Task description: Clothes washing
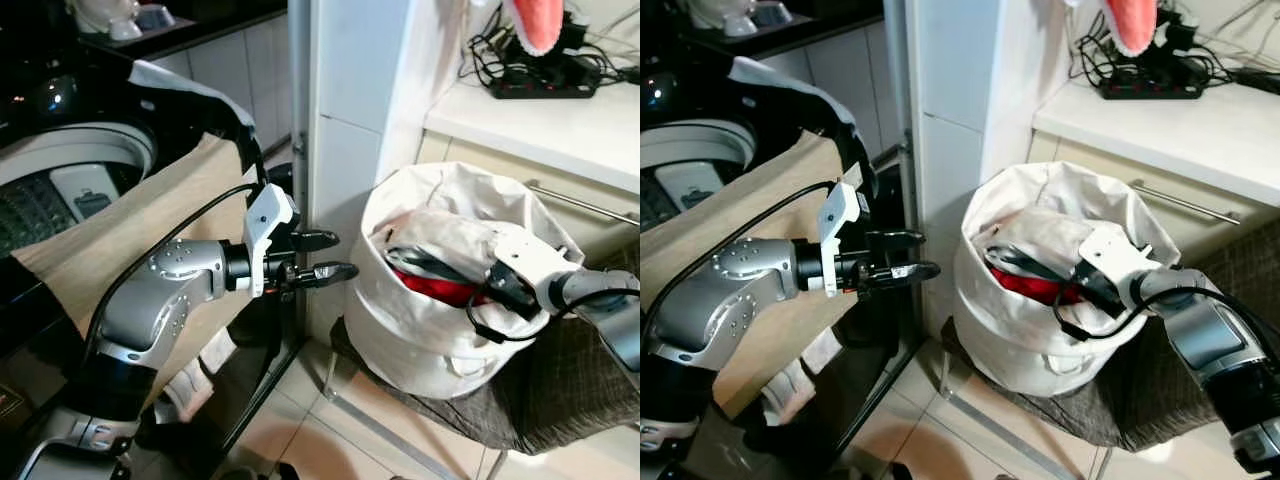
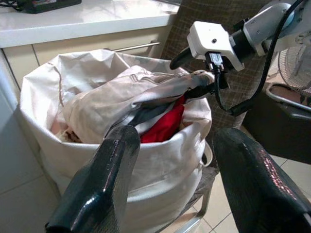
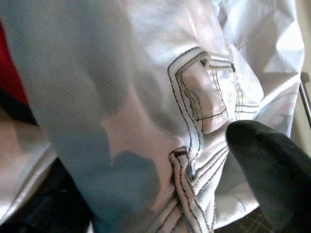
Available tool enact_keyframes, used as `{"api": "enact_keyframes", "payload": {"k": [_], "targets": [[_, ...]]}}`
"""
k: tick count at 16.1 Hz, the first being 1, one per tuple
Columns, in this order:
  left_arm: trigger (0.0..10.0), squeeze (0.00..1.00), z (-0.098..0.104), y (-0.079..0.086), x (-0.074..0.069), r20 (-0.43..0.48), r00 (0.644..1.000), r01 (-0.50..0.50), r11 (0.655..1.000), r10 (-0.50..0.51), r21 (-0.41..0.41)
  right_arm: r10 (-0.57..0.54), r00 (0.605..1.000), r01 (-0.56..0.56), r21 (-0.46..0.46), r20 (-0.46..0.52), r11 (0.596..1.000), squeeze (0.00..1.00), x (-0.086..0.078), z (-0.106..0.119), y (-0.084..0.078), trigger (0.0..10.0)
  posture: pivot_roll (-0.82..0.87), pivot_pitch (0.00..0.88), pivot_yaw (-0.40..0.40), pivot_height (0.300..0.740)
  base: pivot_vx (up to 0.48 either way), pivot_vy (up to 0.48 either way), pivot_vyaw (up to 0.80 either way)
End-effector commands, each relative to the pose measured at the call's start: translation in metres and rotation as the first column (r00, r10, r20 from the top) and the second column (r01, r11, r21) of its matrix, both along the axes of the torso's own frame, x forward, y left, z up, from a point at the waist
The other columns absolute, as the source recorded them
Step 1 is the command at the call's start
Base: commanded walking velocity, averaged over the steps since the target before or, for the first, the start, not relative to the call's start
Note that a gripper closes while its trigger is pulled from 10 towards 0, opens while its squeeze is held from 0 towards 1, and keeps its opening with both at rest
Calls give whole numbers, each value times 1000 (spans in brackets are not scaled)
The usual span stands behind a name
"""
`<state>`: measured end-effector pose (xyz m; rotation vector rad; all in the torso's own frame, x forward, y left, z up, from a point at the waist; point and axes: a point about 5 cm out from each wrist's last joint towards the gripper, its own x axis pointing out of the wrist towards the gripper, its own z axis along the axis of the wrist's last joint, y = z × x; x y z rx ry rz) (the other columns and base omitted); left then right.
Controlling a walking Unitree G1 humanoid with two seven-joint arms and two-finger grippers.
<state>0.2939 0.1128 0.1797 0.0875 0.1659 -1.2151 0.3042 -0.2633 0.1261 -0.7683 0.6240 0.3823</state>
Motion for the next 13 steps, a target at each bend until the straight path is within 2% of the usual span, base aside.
{"api": "enact_keyframes", "payload": {"k": [1,3,7,10,13], "targets": [[10000,0,3,-1,-1,13,1000,-2,1000,2,3,-8,999,8,17,41,1000,0,6,10,-3,0,-63,0,11,740,0,0,0],[10000,0,3,-2,-1,13,1000,-8,1000,8,-5,1,1000,-2,18,32,1000,0,5,8,-3,0,-62,0,8,740,0,0,0],[10000,0,0,-7,-2,71,997,-26,997,32,-79,32,999,-33,40,41,999,0,4,7,-1,0,-58,0,3,740,0,0,0],[10000,0,-19,-1,-3,127,987,-91,995,94,-30,33,999,-35,43,44,998,0,4,5,-2,0,-55,0,-2,740,0,0,0],[10000,0,-36,1,-8,147,982,-119,993,119,-9,40,998,-42,50,54,998,0,5,8,-2,0,-51,0,-6,740,0,0,0]]}}
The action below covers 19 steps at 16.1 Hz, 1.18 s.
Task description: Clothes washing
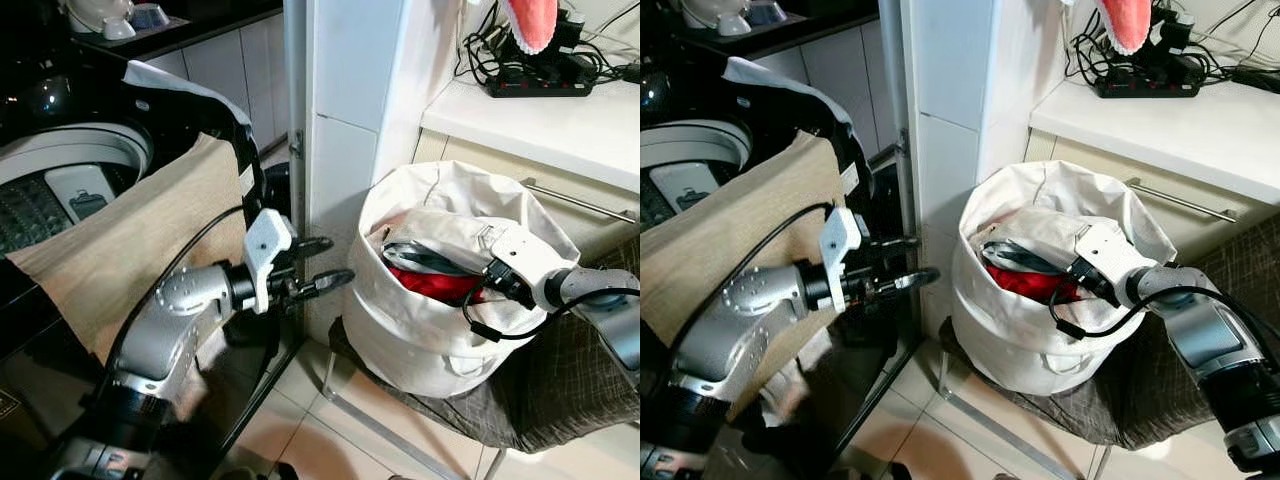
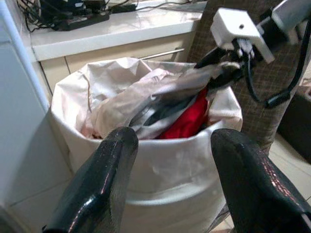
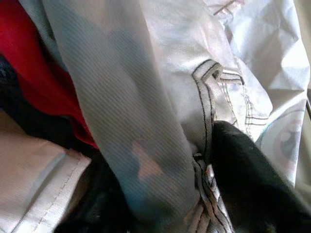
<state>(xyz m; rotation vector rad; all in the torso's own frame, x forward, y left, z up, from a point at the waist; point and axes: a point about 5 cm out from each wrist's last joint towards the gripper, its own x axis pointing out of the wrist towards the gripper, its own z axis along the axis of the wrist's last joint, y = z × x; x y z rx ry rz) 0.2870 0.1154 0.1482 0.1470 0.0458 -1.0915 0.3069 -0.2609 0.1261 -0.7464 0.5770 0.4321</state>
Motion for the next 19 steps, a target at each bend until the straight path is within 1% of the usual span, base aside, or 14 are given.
{"api": "enact_keyframes", "payload": {"k": [1,3,6,8,9,10,11,14,15,16,18,19], "targets": [[10000,0,-7,-1,-1,21,1000,-16,1000,16,13,-8,999,8,10,35,1000,0,3,9,-4,0,-51,0,-6,740,0,0,0],[10000,0,-17,0,-2,51,998,-34,999,32,33,-7,999,6,12,45,1000,0,4,12,-6,0,-51,0,-6,740,0,0,0],[10000,0,-20,1,-1,73,996,-47,997,43,53,-4,998,3,18,68,1000,0,5,17,-7,0,-55,0,-2,740,0,0,0],[10000,0,-20,1,0,92,994,-57,997,51,57,26,990,-30,30,139,999,0,6,28,-7,0,-55,0,-2,740,0,0,0],[10000,0,-18,0,2,108,993,-62,997,56,54,53,980,-60,30,190,998,0,7,37,-8,0,-54,0,-4,740,0,0,0],[10000,0,-16,0,4,143,988,-70,996,62,59,89,962,-99,25,257,995,0,6,49,-9,0,-54,0,-4,740,0,0,0],[10000,0,-13,0,5,161,985,-73,996,63,57,98,949,-110,21,299,994,0,4,59,-12,0,-54,0,-4,740,0,0,0],[10000,0,-10,-2,6,181,982,-65,996,54,56,107,920,-118,5,377,993,0,0,78,-23,0,-63,0,1,740,0,0,0],[10000,0,-9,-3,7,190,981,-62,997,51,55,92,899,-113,24,428,993,0,-1,88,-28,0,-68,0,5,740,0,0,0],[10000,0,-7,-4,8,198,979,-58,997,48,46,84,870,-123,49,486,991,0,-2,99,-30,0,-69,0,5,740,0,0,0],[10000,0,-2,-8,10,225,973,-55,998,47,31,83,812,-168,95,577,981,0,-8,120,-31,0,-71,0,3,740,0,0,0],[10000,0,-2,-8,10,226,973,-55,998,46,32,73,806,-178,123,588,976,0,-9,124,-30,0,-73,0,3,740,0,0,0]]}}
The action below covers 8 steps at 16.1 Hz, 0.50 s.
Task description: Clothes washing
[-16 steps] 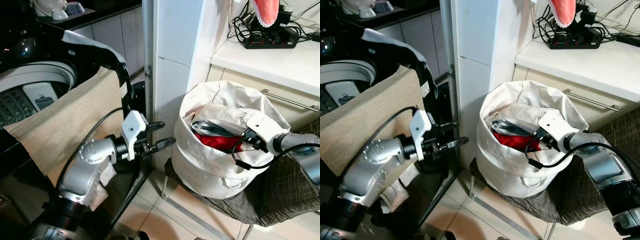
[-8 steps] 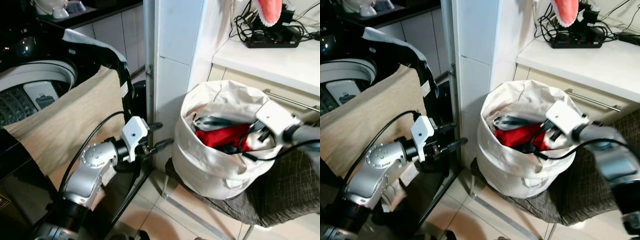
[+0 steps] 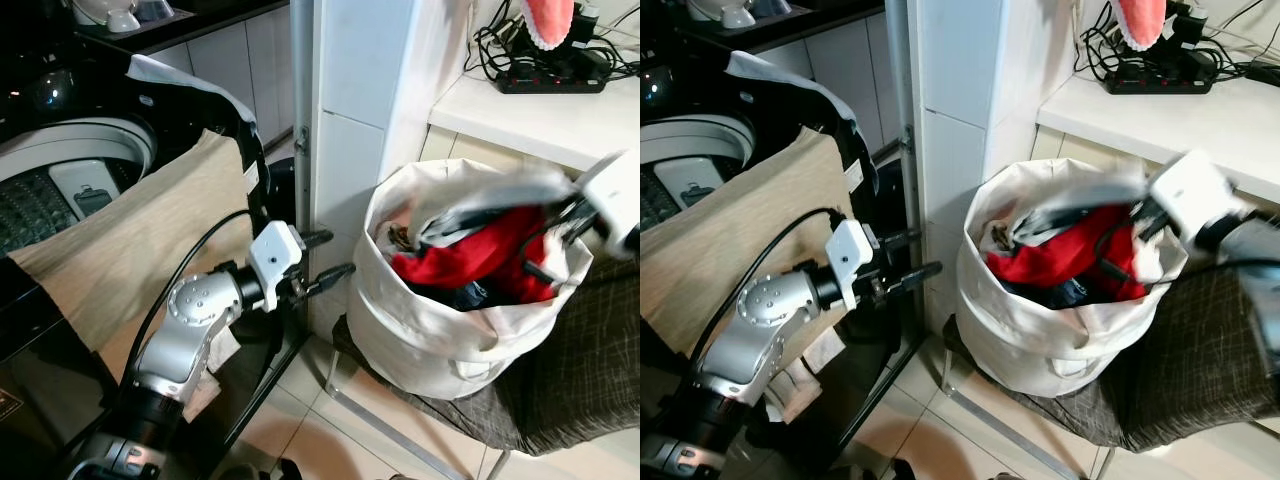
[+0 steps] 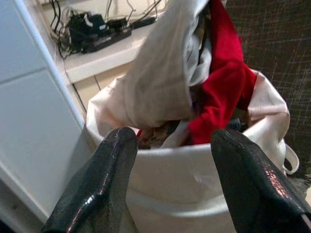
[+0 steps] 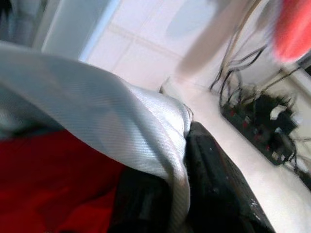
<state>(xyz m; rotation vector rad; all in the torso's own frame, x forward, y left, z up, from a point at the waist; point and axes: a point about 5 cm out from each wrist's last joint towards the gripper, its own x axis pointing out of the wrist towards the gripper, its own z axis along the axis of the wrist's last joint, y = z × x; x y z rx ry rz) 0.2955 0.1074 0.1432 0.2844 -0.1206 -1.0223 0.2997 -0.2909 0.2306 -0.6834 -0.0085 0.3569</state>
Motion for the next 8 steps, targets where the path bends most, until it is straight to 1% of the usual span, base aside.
{"api": "enact_keyframes", "payload": {"k": [1,3,4,6,7,8], "targets": [[10000,0,3,1,2,24,1000,-14,1000,14,4,11,992,-23,101,124,995,0,-2,30,3,0,-74,0,3,740,0,0,0],[10000,0,3,1,3,27,999,-21,1000,21,2,-2,989,-19,141,148,990,0,-1,35,4,0,-75,0,4,740,0,0,0],[10000,0,3,1,3,27,999,-18,1000,18,3,2,991,-21,136,136,990,0,-1,34,5,0,-76,0,4,740,0,0,0],[10000,0,2,0,3,28,1000,-10,1000,10,8,30,999,-30,3,-16,1000,0,-4,3,6,0,-76,0,3,740,0,0,0],[10000,0,0,-1,1,26,1000,-2,1000,1,17,-11,989,-5,-115,-144,993,0,-9,-28,2,9020,-73,0,3,740,0,0,0],[10000,0,-1,-1,0,25,1000,1,1000,-1,19,-30,985,4,-149,-173,989,0,-11,-36,0,9020,-73,0,3,740,0,0,0]]}}
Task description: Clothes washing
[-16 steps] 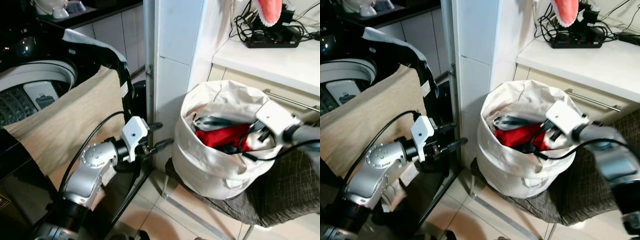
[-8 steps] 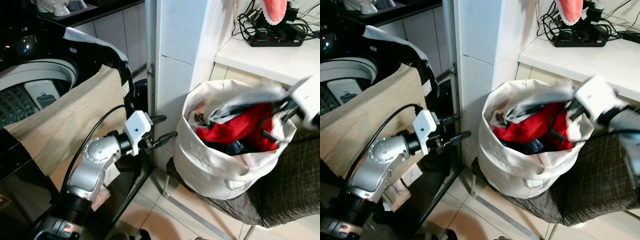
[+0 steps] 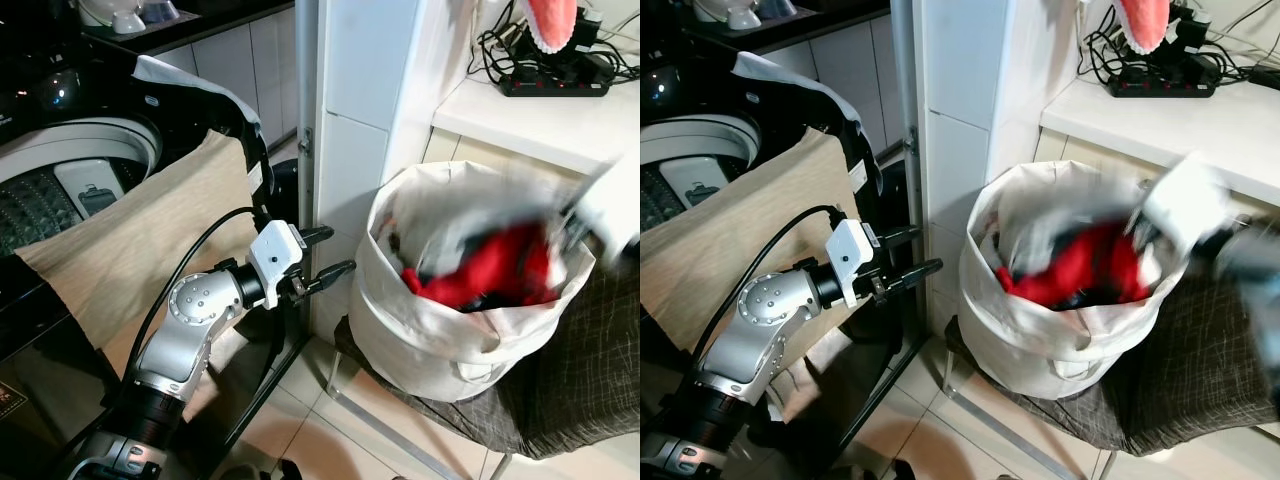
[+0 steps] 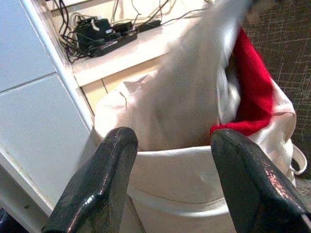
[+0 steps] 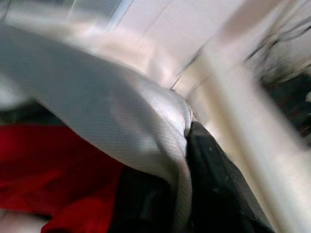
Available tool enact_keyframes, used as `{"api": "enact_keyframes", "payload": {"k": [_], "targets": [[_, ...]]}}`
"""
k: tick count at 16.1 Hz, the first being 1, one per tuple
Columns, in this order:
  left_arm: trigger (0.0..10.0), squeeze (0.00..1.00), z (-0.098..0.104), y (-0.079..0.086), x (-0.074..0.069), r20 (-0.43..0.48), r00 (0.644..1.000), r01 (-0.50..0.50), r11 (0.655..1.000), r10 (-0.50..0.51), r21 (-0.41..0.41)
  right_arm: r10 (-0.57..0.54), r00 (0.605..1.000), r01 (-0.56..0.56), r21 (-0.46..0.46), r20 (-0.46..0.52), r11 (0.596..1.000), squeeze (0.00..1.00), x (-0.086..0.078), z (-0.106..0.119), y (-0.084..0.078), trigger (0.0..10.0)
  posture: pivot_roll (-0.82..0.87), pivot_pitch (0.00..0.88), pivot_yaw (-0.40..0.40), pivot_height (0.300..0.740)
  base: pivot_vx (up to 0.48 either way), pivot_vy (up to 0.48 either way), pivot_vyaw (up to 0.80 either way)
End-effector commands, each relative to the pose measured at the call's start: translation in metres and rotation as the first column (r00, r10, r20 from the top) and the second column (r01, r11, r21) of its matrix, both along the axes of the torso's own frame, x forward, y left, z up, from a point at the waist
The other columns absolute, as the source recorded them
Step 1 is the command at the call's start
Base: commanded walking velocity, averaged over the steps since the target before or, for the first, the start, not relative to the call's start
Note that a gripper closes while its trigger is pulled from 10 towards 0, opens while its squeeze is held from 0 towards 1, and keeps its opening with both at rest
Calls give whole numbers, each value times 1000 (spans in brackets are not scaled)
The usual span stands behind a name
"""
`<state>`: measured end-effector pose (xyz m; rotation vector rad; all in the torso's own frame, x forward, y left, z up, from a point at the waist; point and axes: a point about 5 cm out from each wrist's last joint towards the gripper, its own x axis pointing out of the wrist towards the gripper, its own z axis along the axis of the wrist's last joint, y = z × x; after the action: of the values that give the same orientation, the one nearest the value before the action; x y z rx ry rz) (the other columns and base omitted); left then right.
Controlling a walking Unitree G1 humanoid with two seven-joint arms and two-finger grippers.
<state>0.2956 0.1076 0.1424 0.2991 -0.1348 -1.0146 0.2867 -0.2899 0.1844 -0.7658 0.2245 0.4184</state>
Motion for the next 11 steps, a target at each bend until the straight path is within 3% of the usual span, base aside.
{"api": "enact_keyframes", "payload": {"k": [1,3,6,9,11], "targets": [[10000,0,-2,-1,-1,2,1000,12,1000,-12,22,-16,999,14,-51,-50,999,1000,-3,-5,-6,10000,-71,0,2,740,0,0,0],[10000,0,-2,-1,-1,1,1000,16,1000,-16,24,-13,997,8,-68,-81,998,1000,-6,-9,-9,10000,-72,0,3,740,0,0,0],[10000,0,-1,-1,-1,0,1000,31,999,-31,29,-16,999,13,-47,-52,999,1000,-6,4,-11,10000,-77,0,9,740,0,0,0],[10000,0,0,-2,-2,1,999,42,999,-42,27,57,998,-56,93,-5,994,1000,-5,26,1,10000,-77,0,11,740,0,0,0],[10000,0,0,-2,-2,0,999,46,999,-46,27,92,995,-88,114,-32,990,1000,-7,30,4,10000,-77,0,11,740,0,0,0]]}}
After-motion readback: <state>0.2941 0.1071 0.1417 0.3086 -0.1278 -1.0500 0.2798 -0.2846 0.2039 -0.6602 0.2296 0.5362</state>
